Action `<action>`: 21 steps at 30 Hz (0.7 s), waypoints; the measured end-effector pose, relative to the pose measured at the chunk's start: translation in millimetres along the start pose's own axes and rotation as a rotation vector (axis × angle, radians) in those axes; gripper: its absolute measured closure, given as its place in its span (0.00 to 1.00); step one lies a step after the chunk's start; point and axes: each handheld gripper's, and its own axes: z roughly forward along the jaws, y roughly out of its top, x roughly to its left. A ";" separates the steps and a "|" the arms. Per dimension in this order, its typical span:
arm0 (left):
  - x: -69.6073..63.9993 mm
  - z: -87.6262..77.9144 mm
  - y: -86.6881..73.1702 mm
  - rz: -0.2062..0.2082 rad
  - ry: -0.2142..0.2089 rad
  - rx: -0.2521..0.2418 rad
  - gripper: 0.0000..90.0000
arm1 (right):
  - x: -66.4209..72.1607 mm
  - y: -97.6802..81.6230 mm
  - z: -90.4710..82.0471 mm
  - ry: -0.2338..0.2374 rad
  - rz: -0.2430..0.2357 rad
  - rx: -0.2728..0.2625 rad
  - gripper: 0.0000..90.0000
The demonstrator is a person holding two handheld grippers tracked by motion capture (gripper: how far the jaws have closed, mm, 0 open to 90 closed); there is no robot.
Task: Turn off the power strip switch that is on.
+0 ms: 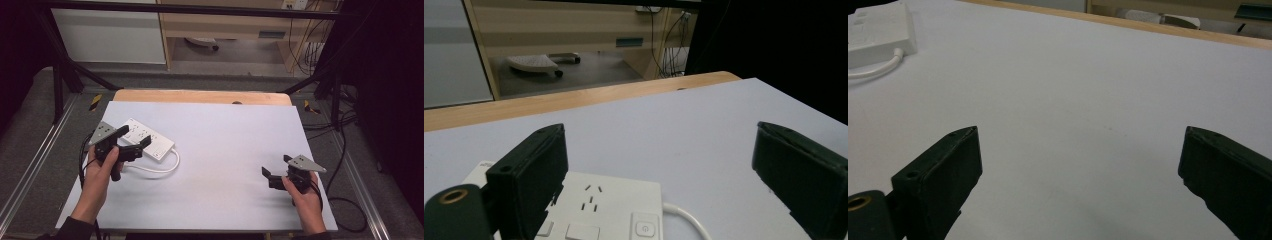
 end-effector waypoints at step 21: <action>-4.1 25.5 2.6 0.011 -0.036 0.051 0.14 | -0.2 -0.1 0.2 -0.007 0.004 0.001 0.05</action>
